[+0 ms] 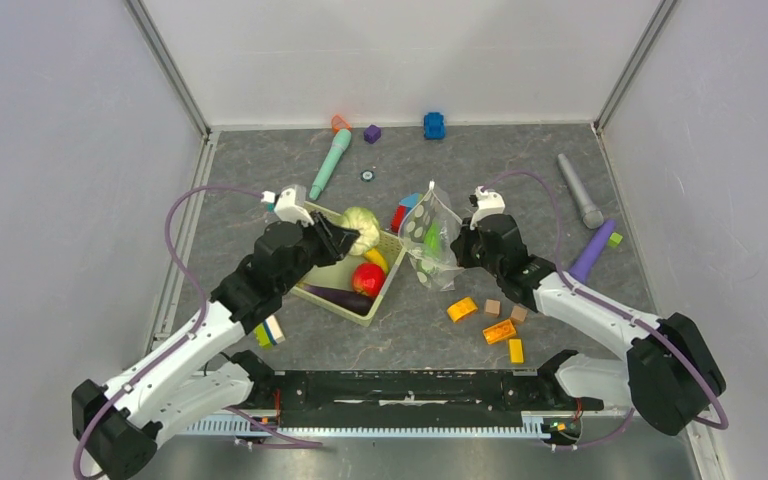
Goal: Place the food in the zip-top bag and seal the zipper
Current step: Place the fake vegetable in the zipper food storage bag.
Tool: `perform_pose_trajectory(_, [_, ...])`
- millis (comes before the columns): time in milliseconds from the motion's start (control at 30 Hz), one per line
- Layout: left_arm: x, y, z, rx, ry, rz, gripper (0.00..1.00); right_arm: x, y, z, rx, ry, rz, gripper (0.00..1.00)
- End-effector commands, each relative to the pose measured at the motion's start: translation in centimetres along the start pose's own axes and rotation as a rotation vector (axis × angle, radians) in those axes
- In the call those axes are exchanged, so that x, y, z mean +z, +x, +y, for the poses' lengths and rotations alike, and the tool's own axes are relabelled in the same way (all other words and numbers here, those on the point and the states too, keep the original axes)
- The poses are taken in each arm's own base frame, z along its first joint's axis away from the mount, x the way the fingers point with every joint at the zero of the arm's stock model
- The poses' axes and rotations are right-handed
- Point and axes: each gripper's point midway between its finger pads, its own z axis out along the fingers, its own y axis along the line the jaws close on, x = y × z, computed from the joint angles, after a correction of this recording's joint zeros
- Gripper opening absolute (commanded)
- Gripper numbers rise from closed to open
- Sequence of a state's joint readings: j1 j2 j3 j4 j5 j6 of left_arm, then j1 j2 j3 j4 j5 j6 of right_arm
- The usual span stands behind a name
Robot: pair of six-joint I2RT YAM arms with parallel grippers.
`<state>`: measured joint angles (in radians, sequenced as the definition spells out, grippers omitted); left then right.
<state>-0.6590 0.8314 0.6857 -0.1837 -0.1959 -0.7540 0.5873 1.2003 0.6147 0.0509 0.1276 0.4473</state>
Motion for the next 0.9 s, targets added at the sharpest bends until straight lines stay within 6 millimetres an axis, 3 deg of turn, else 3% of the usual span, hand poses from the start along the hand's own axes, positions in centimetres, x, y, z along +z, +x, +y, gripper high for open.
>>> perform_pose_trajectory(0, [0.4, -3.0, -7.4, 0.053, 0.246, -0.041, 0.02, -0.7, -1.5, 1.0, 0.008, -0.041, -0.048, 0.06])
perform_pose_trajectory(167, [1.6, -2.1, -12.6, 0.139, 0.328, -0.038, 0.02, -1.4, -2.2, 1.1, 0.020, -0.038, -0.058, 0.06])
perform_pose_trajectory(300, [3.4, -0.5, -14.3, 0.195, 0.287, -0.029, 0.03, -2.1, -3.3, 1.3, 0.035, -0.039, -0.079, 0.07])
perform_pose_trajectory(667, [8.4, 2.5, -14.6, 0.220, 0.162, -0.035, 0.03, -3.5, -5.2, 2.2, 0.069, -0.063, -0.112, 0.08])
perform_pose_trajectory(867, [9.8, 3.8, -14.8, 0.217, 0.151, -0.014, 0.02, -4.3, -6.9, 2.5, 0.081, -0.072, -0.169, 0.08])
